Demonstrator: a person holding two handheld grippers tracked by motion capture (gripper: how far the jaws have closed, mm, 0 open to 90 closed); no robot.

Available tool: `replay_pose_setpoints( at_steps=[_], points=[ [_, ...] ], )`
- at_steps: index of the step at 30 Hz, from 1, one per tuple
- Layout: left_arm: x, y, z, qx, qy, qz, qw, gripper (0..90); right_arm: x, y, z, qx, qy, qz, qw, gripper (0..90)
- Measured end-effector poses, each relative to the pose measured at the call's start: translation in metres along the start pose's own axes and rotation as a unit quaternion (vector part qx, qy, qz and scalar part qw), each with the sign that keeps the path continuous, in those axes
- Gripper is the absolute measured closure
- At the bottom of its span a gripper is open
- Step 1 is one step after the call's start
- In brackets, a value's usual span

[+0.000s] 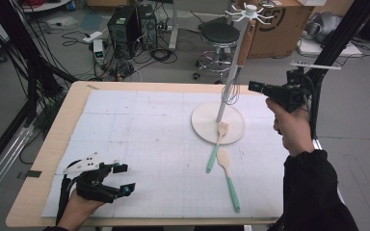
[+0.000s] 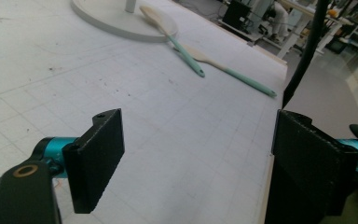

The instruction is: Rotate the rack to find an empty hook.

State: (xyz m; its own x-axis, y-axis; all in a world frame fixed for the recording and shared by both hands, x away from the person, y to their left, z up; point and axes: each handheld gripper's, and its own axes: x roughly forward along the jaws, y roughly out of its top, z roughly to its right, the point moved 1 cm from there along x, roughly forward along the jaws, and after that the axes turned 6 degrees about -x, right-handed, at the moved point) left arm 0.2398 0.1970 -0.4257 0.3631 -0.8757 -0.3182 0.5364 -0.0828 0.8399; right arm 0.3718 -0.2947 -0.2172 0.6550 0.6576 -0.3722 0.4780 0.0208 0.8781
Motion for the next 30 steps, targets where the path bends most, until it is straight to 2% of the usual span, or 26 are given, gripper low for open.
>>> replay_pose_setpoints(
  at_steps=[2, 3, 4, 5, 6, 12, 15, 20, 24, 30],
  points=[
    [0.001, -0.001, -0.002, -0.014, 0.001, -0.005, 0.9999, 17.7, -0.001, 0.01, 0.0, 0.0, 0.001, 0.005, 1.0, 89.3],
    [0.002, -0.001, -0.004, -0.031, 0.005, -0.015, 0.9994, 18.1, -0.003, 0.016, 0.0, 0.001, 0.002, 0.008, 1.0, 89.3],
    [0.002, 0.0, -0.006, -0.044, -0.001, -0.022, 0.9988, 18.3, -0.004, 0.023, 0.001, 0.002, 0.002, 0.012, 0.9999, 89.3],
    [0.002, -0.001, -0.008, -0.056, -0.01, -0.019, 0.9982, 18.4, -0.005, 0.029, 0.001, -0.001, 0.002, 0.016, 0.9999, 89.3],
    [0.002, -0.001, -0.009, -0.063, -0.005, -0.016, 0.9979, 18.9, -0.006, 0.035, 0.001, 0.004, 0.005, 0.018, 0.9998, 89.3],
    [0.0, -0.002, -0.009, -0.061, 0.005, -0.014, 0.998, 18.6, -0.01, 0.069, -0.001, 0.004, 0.003, 0.033, 0.9994, 89.3],
    [0.0, -0.003, -0.009, -0.059, 0.009, -0.016, 0.9981, 18.4, -0.012, 0.089, -0.008, -0.009, -0.007, 0.04, 0.9991, 89.3],
    [0.0, -0.005, -0.008, -0.057, 0.009, -0.019, 0.9982, 18.4, -0.013, 0.109, -0.014, -0.009, -0.007, 0.056, 0.9984, 89.3],
    [-0.003, -0.007, -0.008, -0.061, 0.013, -0.015, 0.998, 18.4, -0.006, 0.116, -0.024, -0.024, -0.006, 0.05, 0.9984, 89.3],
    [-0.008, -0.009, -0.009, -0.064, 0.015, -0.009, 0.9978, 18.4, 0.006, 0.115, -0.038, -0.036, -0.008, 0.044, 0.9983, 89.3]
  ],
)
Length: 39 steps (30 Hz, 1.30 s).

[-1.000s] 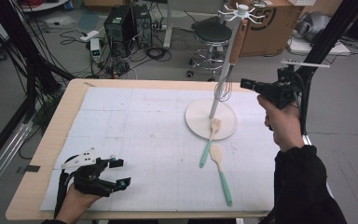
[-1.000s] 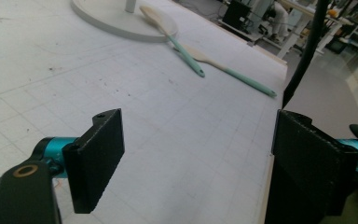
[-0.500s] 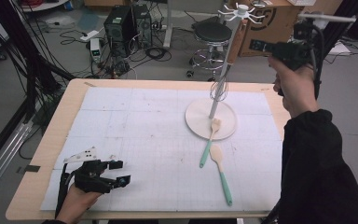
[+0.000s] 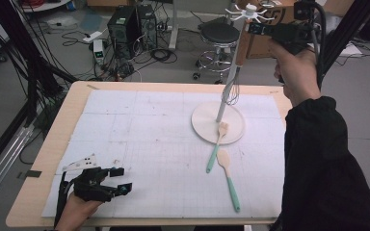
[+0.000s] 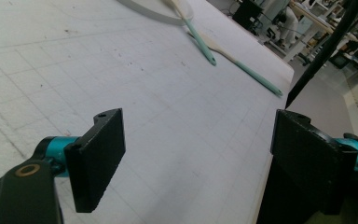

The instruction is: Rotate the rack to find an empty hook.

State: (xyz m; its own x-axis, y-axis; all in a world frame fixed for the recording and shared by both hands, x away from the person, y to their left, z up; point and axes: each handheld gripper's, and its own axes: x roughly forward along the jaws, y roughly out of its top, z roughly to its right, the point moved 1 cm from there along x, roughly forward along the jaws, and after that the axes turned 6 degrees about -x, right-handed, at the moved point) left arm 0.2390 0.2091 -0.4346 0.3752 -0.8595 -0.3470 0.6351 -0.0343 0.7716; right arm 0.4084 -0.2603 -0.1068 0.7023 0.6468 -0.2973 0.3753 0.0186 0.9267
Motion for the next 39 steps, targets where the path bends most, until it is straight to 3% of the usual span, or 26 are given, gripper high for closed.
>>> replay_pose_setpoints(
  at_steps=[5, 13, 18, 23, 27, 34, 39],
  points=[
    [-0.004, -0.002, 0.0, 0.003, 0.006, -0.002, 1.0, 18.4, 0.009, 0.003, -0.011, -0.014, -0.002, -0.002, 0.9999, 89.3],
    [-0.009, -0.005, 0.001, 0.002, 0.012, 0.0, 0.9999, 18.5, 0.028, 0.007, -0.022, -0.009, 0.002, -0.001, 1.0, 89.3],
    [-0.007, -0.005, 0.001, 0.006, 0.013, -0.002, 0.9999, 18.4, 0.023, 0.0, -0.025, -0.01, 0.003, -0.001, 0.9999, 89.3],
    [-0.003, -0.004, 0.0, 0.005, 0.006, -0.002, 1.0, 18.4, -0.001, -0.01, -0.017, -0.003, -0.005, 0.009, 0.9999, 89.3],
    [0.003, -0.002, -0.001, 0.003, 0.005, -0.008, 1.0, 18.5, -0.017, -0.015, -0.005, 0.002, -0.028, 0.018, 0.9994, 89.3],
    [0.005, -0.001, 0.0, 0.008, 0.01, -0.012, 0.9998, 18.5, -0.016, -0.014, 0.008, 0.013, -0.041, 0.013, 0.999, 89.3],
    [0.003, -0.002, -0.001, 0.007, 0.008, -0.011, 0.9999, 18.5, -0.015, -0.002, 0.01, 0.009, -0.052, 0.013, 0.9985, 89.3]
  ],
)
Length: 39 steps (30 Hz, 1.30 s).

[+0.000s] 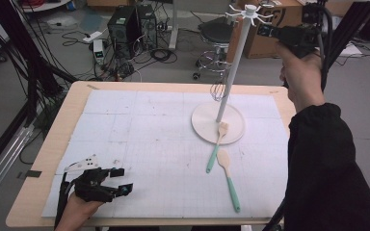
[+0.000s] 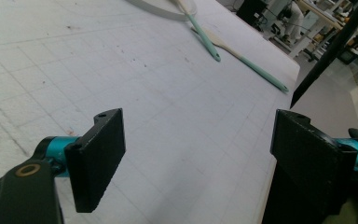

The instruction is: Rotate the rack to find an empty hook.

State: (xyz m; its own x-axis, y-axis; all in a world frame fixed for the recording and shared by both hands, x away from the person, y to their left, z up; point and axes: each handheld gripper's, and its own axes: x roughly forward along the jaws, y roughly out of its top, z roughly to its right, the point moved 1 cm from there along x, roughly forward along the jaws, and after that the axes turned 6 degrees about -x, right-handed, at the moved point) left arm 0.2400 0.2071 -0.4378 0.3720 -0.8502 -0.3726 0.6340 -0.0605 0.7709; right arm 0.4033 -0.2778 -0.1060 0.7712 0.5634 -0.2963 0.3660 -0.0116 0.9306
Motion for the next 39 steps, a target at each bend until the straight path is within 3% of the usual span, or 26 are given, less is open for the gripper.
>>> replay_pose_setpoints(
  at_steps=[5, 13, 20, 25, 30, 37, 39],
  points=[
    [-0.001, -0.001, -0.002, 0.0, -0.009, 0.0, 1.0, 18.5, 0.002, 0.008, 0.0, 0.003, 0.005, 0.004, 1.0, 89.3],
    [-0.003, -0.001, -0.002, 0.0, -0.016, 0.003, 0.9999, 18.4, 0.014, 0.006, -0.015, -0.002, 0.017, 0.0, 0.9998, 89.3],
    [-0.002, -0.002, -0.001, 0.0, -0.023, 0.004, 0.9997, 18.4, 0.025, 0.005, -0.026, -0.009, 0.013, 0.005, 0.9999, 89.3],
    [-0.003, -0.004, -0.002, 0.001, -0.027, 0.004, 0.9996, 18.4, 0.023, 0.003, -0.027, -0.011, 0.017, 0.013, 0.9997, 89.2],
    [-0.004, -0.004, -0.003, -0.001, -0.027, 0.007, 0.9996, 18.1, 0.012, -0.012, -0.027, -0.015, 0.029, 0.019, 0.9993, 85.7],
    [-0.003, -0.004, 0.0, 0.002, -0.029, 0.006, 0.9996, 18.1, 0.001, -0.053, -0.029, -0.026, 0.045, 0.002, 0.9987, 76.2],
    [-0.002, -0.004, 0.001, 0.003, -0.029, 0.007, 0.9996, 18.1, -0.003, -0.064, -0.031, -0.031, 0.051, 0.0, 0.9982, 68.0]
  ],
)
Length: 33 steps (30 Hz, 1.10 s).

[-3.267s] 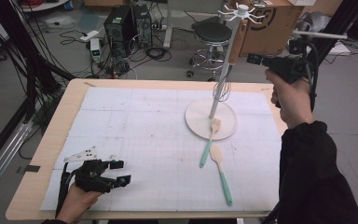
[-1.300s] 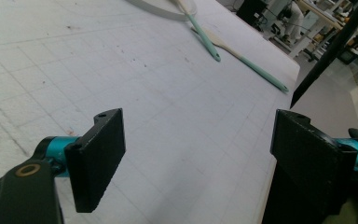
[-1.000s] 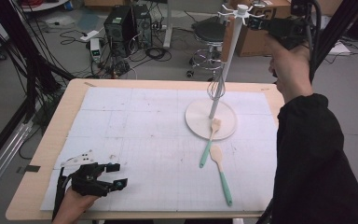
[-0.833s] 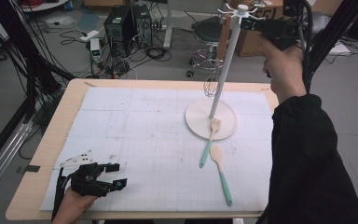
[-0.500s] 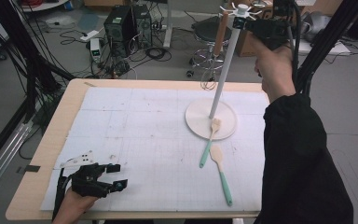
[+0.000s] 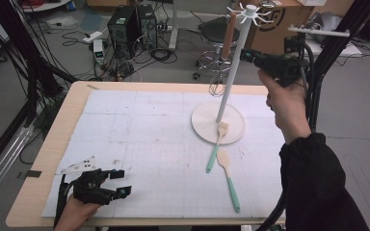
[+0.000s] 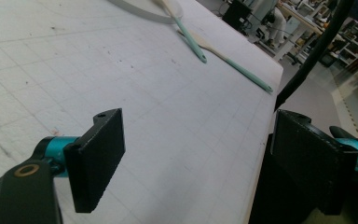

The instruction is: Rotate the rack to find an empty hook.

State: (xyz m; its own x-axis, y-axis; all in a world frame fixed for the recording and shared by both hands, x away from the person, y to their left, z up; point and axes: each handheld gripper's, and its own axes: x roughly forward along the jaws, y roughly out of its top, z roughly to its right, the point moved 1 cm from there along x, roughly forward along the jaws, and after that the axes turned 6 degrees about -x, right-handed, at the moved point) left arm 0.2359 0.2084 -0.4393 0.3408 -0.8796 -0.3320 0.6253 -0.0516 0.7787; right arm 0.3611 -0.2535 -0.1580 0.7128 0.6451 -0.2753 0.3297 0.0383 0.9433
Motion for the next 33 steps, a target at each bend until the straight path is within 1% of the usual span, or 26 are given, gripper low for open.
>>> replay_pose_setpoints(
  at_steps=[1, 3, 4, 5, 6, 8, 10, 13, 14, 16, 20, 23, 26, 30, 33],
  points=[
    [0.001, 0.0, 0.001, 0.0, 0.0, -0.001, 1.0, 18.1, -0.002, -0.006, -0.002, -0.004, 0.003, -0.001, 1.0, 60.5],
    [0.001, 0.0, 0.001, 0.003, -0.003, -0.004, 1.0, 18.1, -0.005, -0.016, -0.005, -0.013, 0.001, -0.008, 0.9999, 51.8],
    [0.002, -0.001, 0.002, 0.002, -0.002, -0.003, 1.0, 18.1, -0.007, -0.021, -0.006, -0.018, 0.002, -0.01, 0.9998, 46.2],
    [0.002, -0.001, 0.003, 0.002, -0.004, -0.003, 1.0, 18.1, -0.009, -0.026, -0.007, -0.017, 0.0, -0.011, 0.9998, 41.4],
    [0.002, -0.001, 0.004, 0.002, -0.003, -0.002, 1.0, 18.1, -0.011, -0.031, -0.008, -0.017, -0.003, -0.013, 0.9998, 38.9],
    [0.002, -0.001, 0.004, 0.005, -0.003, -0.002, 1.0, 18.0, -0.015, -0.041, -0.009, -0.014, 0.002, -0.015, 0.9998, 34.4],
    [0.002, -0.002, 0.005, 0.005, -0.001, -0.002, 1.0, 17.7, -0.019, -0.05, -0.01, -0.012, 0.002, -0.015, 0.9998, 31.0],
    [0.002, -0.001, 0.004, 0.006, -0.003, -0.001, 1.0, 17.7, -0.026, -0.072, -0.009, -0.008, 0.006, -0.019, 0.9998, 30.8],
    [0.002, -0.001, 0.004, 0.002, -0.003, 0.002, 1.0, 17.7, -0.028, -0.08, -0.009, -0.007, 0.006, -0.022, 0.9997, 30.8],
    [0.002, -0.001, 0.003, -0.002, -0.004, 0.004, 1.0, 17.7, -0.032, -0.095, -0.007, -0.002, 0.002, -0.027, 0.9996, 30.8],
    [0.002, -0.001, 0.002, -0.003, -0.003, 0.006, 1.0, 17.8, -0.038, -0.122, -0.003, 0.004, -0.006, -0.041, 0.9991, 30.8],
    [0.001, -0.002, 0.002, 0.001, -0.001, 0.005, 1.0, 17.9, -0.041, -0.141, -0.001, 0.008, -0.01, -0.052, 0.9986, 30.9],
    [0.001, -0.002, 0.001, -0.003, -0.001, 0.005, 1.0, 17.9, -0.043, -0.156, 0.0, 0.012, -0.012, -0.063, 0.9978, 31.2],
    [0.002, -0.001, 0.001, -0.002, -0.002, 0.006, 1.0, 18.0, -0.044, -0.172, 0.001, 0.012, -0.013, -0.075, 0.997, 31.4],
    [0.004, 0.0, 0.001, -0.002, -0.002, 0.004, 1.0, 18.0, -0.046, -0.185, 0.0, 0.005, -0.018, -0.087, 0.9961, 31.4]
  ],
)
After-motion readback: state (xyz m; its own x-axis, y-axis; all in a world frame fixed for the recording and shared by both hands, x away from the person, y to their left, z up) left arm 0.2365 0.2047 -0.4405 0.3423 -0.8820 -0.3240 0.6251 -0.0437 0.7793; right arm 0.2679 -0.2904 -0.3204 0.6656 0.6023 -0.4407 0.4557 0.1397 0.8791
